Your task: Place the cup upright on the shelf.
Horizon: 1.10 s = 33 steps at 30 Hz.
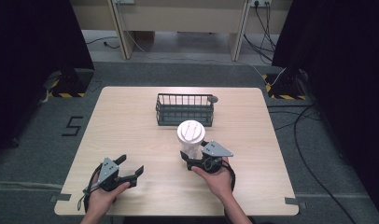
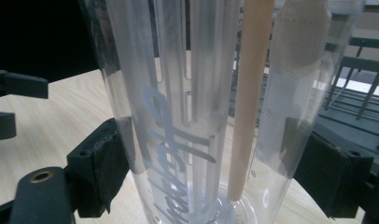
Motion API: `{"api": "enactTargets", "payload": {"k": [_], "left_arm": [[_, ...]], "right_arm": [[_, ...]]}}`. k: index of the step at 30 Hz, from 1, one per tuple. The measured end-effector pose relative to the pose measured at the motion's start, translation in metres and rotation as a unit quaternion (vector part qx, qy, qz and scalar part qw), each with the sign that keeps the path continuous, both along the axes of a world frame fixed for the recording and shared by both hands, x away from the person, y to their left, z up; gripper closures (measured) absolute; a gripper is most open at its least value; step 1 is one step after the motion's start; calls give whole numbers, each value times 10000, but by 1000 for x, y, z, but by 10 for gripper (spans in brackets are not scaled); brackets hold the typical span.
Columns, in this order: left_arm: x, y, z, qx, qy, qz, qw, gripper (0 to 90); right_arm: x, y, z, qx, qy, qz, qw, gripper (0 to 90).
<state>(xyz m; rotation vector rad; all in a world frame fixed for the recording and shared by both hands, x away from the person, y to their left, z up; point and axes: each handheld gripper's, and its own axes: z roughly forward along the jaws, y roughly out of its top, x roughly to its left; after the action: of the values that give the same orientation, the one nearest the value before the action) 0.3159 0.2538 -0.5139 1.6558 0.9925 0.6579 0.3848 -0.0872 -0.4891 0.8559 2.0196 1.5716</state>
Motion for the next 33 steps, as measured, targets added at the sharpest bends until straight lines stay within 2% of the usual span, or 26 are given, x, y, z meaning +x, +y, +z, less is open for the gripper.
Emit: {"api": "enactTargets", "payload": {"k": [16, 33], "left_arm": [[0, -1, 0, -43, 27, -24, 10000, 145], [1, -1, 0, -29, -2, -2, 10000, 145]], "right_arm": [[14, -3, 16, 29, -96, -175, 9998, 182], [28, -2, 26, 18, -131, -318, 9994, 182]]}}
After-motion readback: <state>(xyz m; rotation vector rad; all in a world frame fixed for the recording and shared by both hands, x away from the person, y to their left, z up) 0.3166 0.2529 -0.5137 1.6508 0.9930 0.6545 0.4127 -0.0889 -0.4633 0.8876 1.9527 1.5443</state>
